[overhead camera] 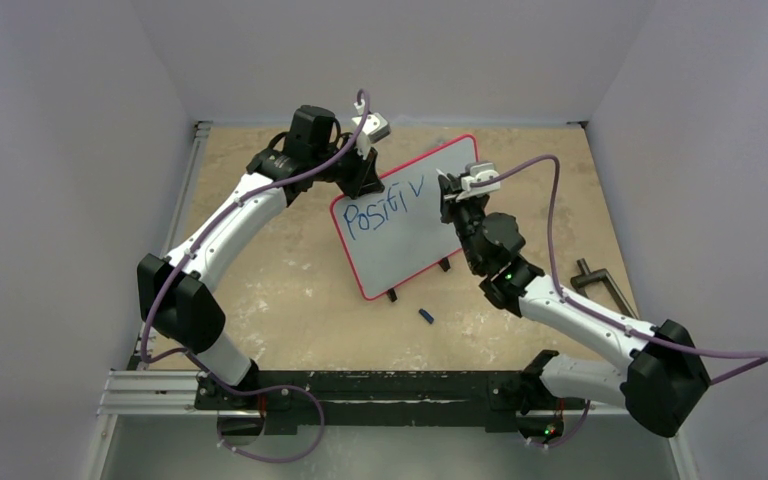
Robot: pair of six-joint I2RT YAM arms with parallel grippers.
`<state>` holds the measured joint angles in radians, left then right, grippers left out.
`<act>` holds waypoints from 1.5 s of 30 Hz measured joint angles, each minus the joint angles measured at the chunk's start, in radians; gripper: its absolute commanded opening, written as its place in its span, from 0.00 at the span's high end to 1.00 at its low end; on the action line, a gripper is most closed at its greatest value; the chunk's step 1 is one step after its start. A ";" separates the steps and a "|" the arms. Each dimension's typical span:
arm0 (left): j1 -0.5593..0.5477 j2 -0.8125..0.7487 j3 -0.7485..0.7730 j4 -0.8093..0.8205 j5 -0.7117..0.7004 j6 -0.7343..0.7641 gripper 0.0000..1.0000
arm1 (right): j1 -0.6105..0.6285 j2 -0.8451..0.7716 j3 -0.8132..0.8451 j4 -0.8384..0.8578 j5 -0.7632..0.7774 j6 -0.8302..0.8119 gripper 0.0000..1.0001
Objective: Write a sentence on the whiteboard
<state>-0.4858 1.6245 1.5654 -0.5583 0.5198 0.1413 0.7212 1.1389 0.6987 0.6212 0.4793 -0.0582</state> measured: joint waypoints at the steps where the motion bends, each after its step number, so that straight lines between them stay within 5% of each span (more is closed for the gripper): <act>1: 0.000 0.000 0.000 0.000 0.000 0.000 1.00 | -0.001 0.000 0.000 0.000 -0.001 0.002 1.00; 45: -0.001 -0.002 0.000 -0.002 -0.006 0.000 1.00 | -0.002 0.083 -0.075 0.027 -0.029 0.064 1.00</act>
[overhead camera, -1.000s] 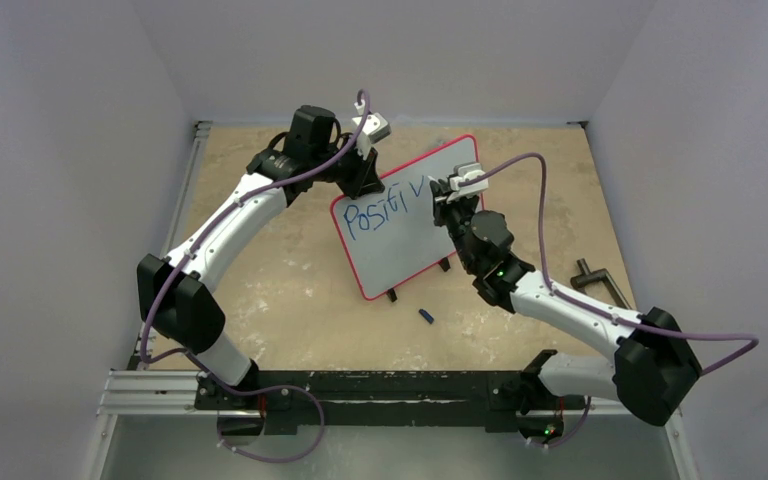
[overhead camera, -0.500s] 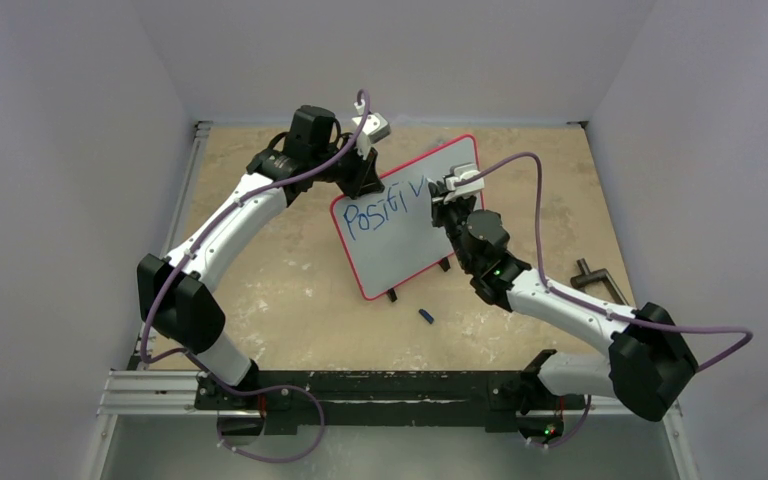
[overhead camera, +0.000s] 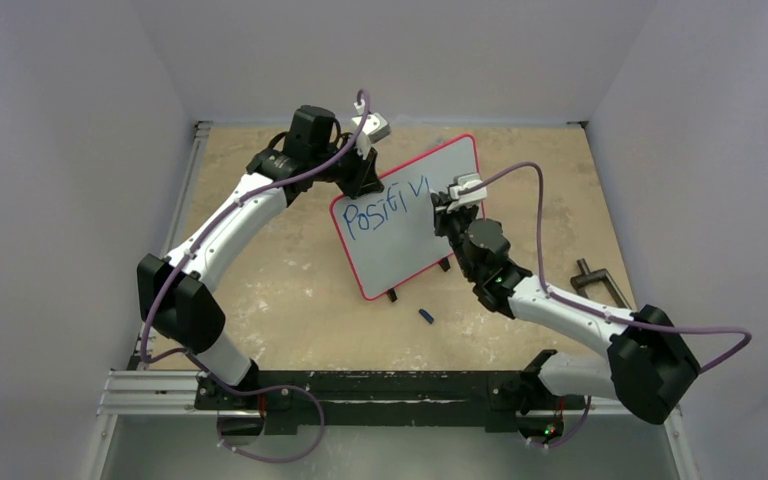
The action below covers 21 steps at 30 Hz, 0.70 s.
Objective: Write a sentence on the whiteboard
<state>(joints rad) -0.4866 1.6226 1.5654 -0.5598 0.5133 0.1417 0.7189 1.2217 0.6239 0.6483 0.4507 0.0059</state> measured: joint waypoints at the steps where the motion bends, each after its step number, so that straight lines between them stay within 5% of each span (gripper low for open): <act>1: 0.000 0.000 0.000 0.000 0.000 0.000 1.00 | 0.000 -0.002 -0.002 0.000 0.000 0.004 1.00; 21: -0.007 -0.004 0.000 0.000 0.003 0.000 1.00 | 0.000 -0.105 0.055 -0.096 -0.036 0.027 1.00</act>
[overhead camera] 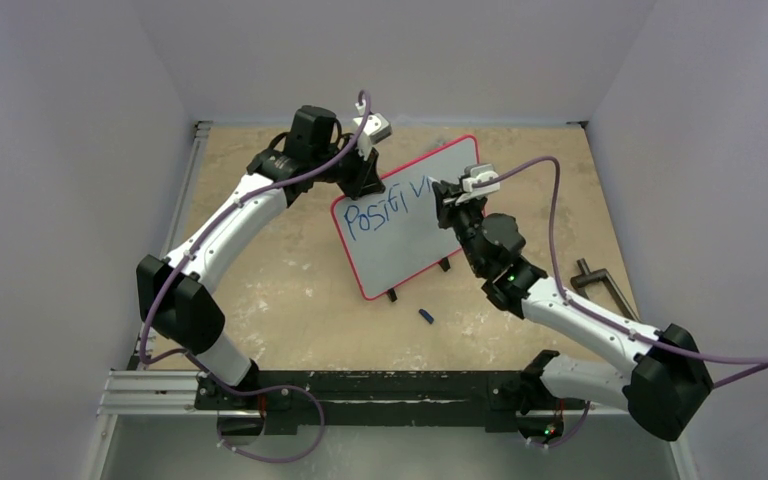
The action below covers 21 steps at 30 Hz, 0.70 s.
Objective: Write a sentence on the whiteboard
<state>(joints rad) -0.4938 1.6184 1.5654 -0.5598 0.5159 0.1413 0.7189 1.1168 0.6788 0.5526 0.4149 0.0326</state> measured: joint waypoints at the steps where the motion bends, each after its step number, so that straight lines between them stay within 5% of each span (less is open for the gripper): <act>1: 0.000 0.001 0.002 -0.002 0.000 0.000 1.00 | 0.000 -0.001 0.010 0.000 -0.003 -0.001 1.00; 21: 0.000 0.016 0.026 -0.027 0.006 -0.003 1.00 | -0.001 0.123 0.097 0.021 -0.013 -0.071 1.00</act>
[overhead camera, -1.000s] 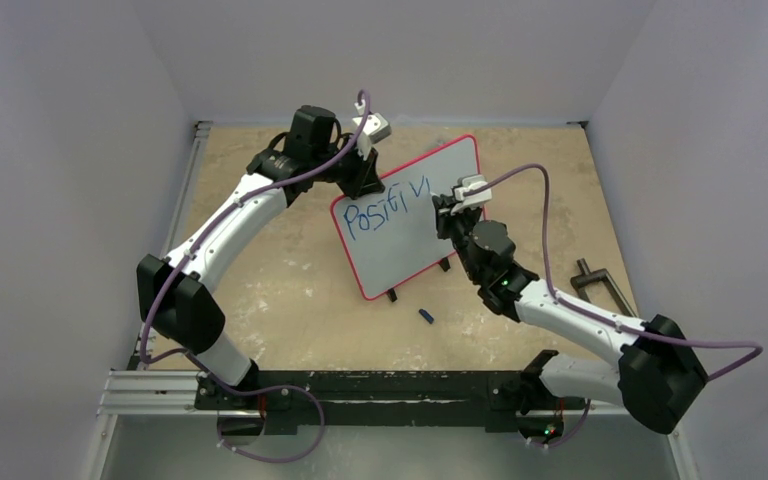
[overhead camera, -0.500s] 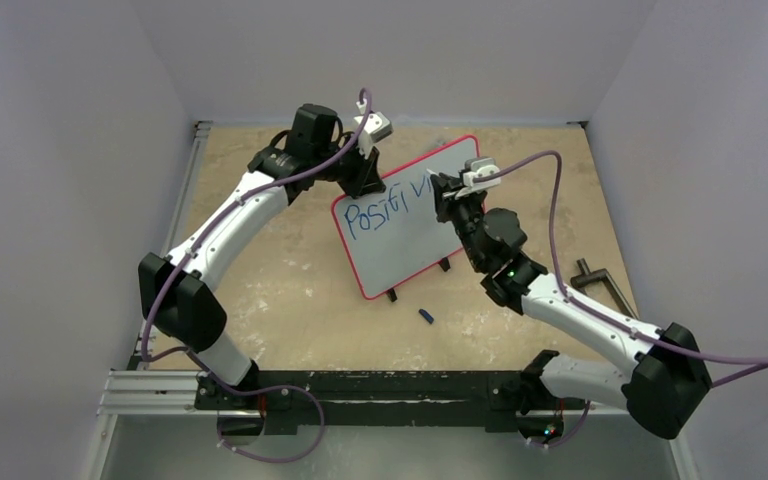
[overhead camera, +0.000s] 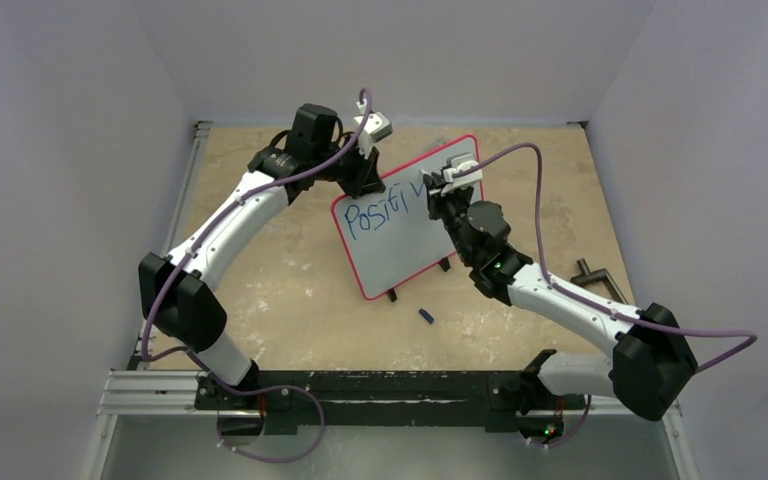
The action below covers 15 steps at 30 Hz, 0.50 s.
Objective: Write a sentence on the whiteboard
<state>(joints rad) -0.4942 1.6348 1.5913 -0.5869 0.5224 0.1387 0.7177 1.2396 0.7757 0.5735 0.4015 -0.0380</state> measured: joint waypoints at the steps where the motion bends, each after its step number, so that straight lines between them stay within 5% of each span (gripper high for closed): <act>1: 0.000 0.000 0.000 0.000 -0.001 0.000 1.00 | 0.000 0.000 0.000 0.000 0.000 -0.002 1.00; 15: -0.009 -0.001 0.000 0.005 -0.003 0.000 1.00 | -0.019 -0.013 0.000 -0.005 0.030 -0.012 1.00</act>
<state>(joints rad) -0.5030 1.6337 1.5909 -0.5819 0.5198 0.1387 0.6991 1.2270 0.7757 0.5686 0.4313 -0.0498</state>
